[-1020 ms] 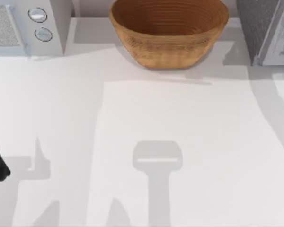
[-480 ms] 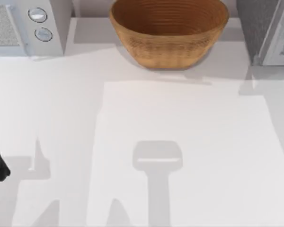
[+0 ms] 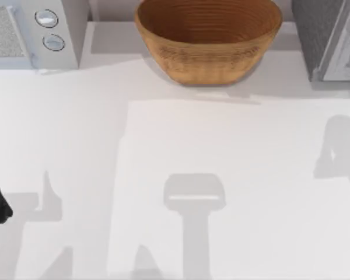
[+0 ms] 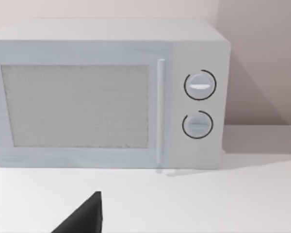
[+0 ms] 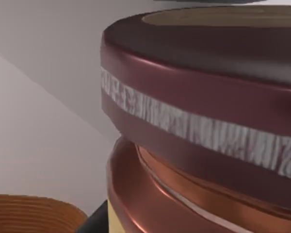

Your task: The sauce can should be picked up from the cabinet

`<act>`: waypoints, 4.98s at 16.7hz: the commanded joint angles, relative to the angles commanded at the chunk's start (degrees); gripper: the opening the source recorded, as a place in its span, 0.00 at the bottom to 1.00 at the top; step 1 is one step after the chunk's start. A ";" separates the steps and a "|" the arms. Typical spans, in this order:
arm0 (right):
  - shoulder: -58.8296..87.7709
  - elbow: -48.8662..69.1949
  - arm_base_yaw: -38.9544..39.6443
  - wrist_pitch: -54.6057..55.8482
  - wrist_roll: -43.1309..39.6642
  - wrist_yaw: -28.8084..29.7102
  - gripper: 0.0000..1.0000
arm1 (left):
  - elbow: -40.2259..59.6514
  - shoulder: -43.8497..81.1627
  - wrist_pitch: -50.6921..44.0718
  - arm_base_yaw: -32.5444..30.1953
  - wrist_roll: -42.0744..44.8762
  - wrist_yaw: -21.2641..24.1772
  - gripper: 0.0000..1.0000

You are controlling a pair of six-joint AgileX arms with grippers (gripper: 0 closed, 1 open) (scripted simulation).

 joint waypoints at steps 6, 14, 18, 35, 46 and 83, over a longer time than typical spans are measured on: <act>-17.86 -30.88 -3.20 8.48 1.40 -2.14 0.00 | 0.00 0.00 0.00 0.00 0.00 0.00 1.00; -22.86 -40.13 -4.32 10.81 2.37 -2.47 0.00 | 0.00 0.00 0.00 0.00 0.00 0.00 1.00; -22.40 -40.15 -4.10 10.81 2.46 -2.55 0.00 | 0.00 0.00 0.00 0.00 0.00 0.00 1.00; 23.98 -31.73 -4.90 44.35 4.91 -19.67 0.00 | 0.00 0.00 0.00 0.00 0.00 0.00 1.00; 51.62 -27.26 -6.09 65.85 4.92 -31.62 0.00 | 0.00 0.00 0.00 0.00 0.00 0.00 1.00; 103.69 -8.02 -10.12 105.67 3.62 -50.30 0.00 | 0.00 0.00 0.00 0.00 0.00 0.00 1.00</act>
